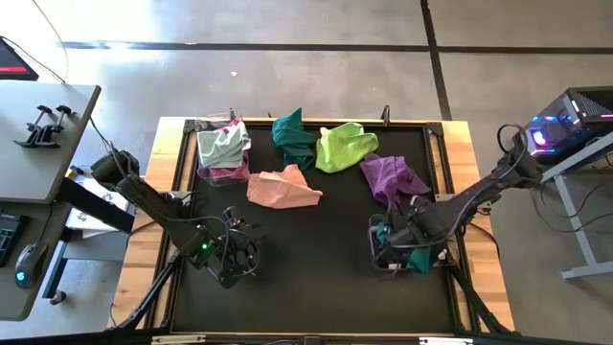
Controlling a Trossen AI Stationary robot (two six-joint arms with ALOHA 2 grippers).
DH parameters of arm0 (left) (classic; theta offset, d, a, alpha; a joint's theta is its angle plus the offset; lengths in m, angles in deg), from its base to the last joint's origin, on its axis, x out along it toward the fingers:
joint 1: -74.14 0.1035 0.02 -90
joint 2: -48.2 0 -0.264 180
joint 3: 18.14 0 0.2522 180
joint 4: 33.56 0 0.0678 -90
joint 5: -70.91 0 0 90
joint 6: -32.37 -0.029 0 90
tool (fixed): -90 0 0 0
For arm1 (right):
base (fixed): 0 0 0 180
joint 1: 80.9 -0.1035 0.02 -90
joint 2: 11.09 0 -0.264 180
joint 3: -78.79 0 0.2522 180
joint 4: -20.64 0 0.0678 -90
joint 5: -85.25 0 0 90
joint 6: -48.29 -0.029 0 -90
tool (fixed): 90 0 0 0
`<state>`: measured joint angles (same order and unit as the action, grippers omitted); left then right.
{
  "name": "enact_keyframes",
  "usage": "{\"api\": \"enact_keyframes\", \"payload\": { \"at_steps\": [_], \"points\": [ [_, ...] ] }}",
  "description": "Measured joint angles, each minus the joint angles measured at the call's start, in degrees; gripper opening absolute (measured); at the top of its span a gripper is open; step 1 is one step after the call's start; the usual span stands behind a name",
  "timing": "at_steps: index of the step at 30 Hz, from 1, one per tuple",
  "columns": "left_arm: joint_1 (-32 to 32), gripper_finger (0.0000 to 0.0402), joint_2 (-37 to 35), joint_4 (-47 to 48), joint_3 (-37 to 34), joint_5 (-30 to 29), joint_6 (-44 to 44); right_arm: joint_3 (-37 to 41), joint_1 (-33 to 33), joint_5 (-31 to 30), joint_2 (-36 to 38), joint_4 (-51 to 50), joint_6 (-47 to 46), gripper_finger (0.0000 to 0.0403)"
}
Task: Sort towels by color in basket
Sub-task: Put the green towel into the right transparent bin, then put the purple towel into the right transparent bin
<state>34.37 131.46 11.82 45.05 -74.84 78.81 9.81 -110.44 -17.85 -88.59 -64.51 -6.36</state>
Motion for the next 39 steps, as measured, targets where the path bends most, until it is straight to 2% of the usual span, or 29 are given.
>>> {"api": "enact_keyframes", "payload": {
  "at_steps": [7,12,18,21,25,29,34,36,39],
  "points": [
    [0.0,0.0142,0.0,0.0,0.0,0.0,0.0,-2.1,-7.3,-0.3,0.0,0.7,-8.1,0.0132],
    [0.0,0.0142,0.0,0.0,0.0,0.0,0.0,4.4,-9.6,3.0,0.0,8.6,-11.8,0.0132],
    [0.0,0.0142,0.0,-0.3,0.0,0.0,0.0,12.3,-9.6,1.7,0.0,17.7,-11.2,0.0132],
    [0.0,0.0142,0.0,-0.6,0.0,0.1,0.0,10.8,-9.6,1.8,0.0,14.8,-10.9,0.0132],
    [0.0,0.0142,0.0,-0.7,0.0,0.1,0.0,2.9,-9.7,0.8,0.0,2.0,-10.9,0.0132],
    [0.0,0.0142,0.0,-0.9,0.0,0.1,0.0,-6.0,-9.7,-7.3,0.0,-7.7,-9.7,0.0132],
    [0.0,0.0142,0.0,-1.0,0.0,0.1,0.0,-11.8,-8.4,-27.7,0.0,-9.4,-5.5,0.0132],
    [0.0,0.0142,0.0,-1.0,0.0,0.1,0.0,-12.1,-5.8,-30.9,0.0,-9.3,-3.7,0.0133],
    [0.0,0.0142,0.0,-1.0,0.0,0.1,0.0,-11.6,-0.7,-32.2,0.1,-9.4,-0.4,0.0138]
  ]
}}
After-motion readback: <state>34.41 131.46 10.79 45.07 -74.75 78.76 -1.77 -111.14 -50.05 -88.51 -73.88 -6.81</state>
